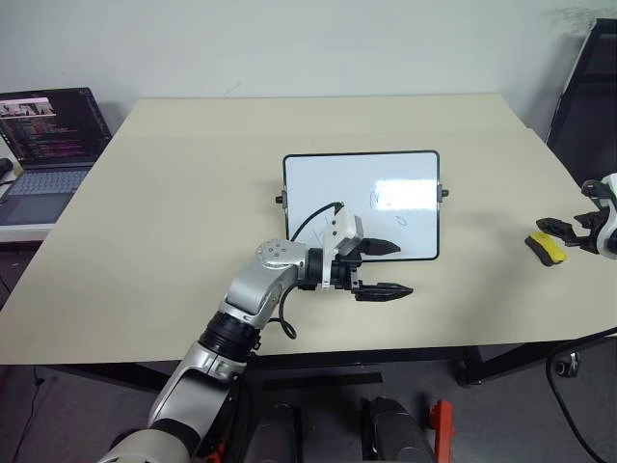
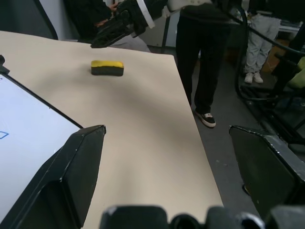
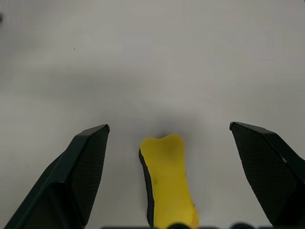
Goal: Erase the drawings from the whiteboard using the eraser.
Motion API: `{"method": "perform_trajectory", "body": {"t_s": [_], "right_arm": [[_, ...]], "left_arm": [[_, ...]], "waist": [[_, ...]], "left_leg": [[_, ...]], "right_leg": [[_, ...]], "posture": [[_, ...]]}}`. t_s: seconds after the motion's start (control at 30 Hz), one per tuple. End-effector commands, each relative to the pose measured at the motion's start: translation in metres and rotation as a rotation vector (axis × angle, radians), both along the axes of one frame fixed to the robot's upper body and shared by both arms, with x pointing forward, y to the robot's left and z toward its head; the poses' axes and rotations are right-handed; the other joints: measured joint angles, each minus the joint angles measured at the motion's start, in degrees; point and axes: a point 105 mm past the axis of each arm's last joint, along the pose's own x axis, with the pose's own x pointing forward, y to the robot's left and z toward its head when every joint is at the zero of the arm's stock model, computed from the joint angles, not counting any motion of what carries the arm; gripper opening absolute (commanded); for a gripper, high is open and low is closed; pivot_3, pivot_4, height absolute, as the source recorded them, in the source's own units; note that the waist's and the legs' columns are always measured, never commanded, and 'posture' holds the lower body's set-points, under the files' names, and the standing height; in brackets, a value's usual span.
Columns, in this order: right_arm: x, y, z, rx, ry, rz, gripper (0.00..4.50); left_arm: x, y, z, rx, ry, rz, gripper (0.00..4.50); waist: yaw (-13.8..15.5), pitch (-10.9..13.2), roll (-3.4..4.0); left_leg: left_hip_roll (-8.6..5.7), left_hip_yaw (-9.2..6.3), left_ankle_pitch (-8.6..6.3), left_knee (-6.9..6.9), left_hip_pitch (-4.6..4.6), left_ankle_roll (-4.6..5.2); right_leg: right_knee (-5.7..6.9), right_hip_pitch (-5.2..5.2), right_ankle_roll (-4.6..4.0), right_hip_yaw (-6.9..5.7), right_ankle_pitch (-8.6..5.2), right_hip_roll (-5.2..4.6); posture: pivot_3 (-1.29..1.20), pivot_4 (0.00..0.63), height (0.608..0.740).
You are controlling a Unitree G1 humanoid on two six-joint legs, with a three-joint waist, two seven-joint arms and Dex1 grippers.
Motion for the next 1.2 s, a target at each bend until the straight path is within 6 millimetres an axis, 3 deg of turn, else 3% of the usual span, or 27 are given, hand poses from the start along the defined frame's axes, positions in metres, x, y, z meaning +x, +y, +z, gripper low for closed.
{"method": "perform_trajectory", "body": {"t_s": [0.03, 1.2], "right_arm": [[-0.004, -0.008, 0.007, -0.042, 0.015, 0.008, 4.43], [-0.015, -0.004, -0.036, 0.038, 0.09, 0.005, 4.43]], "left_arm": [[-0.005, -0.002, 0.009, -0.032, -0.035, -0.01, 4.5], [-0.015, 0.011, 0.005, 0.028, -0.025, 0.005, 4.5]], "waist": [[0.0, 0.0, 0.0], [0.0, 0.0, 0.0]], "left_leg": [[0.0, -0.01, 0.0, 0.0, -0.01, 0.0], [-0.01, -0.01, 0.0, 0.01, 0.03, 0.0]], "right_leg": [[0.0, 0.0, 0.0, -0.01, 0.0, 0.0], [0.02, 0.02, -0.01, 0.01, 0.01, -0.01]], "posture": [[0.0, 0.15, 0.74], [0.0, 0.15, 0.74]]}}
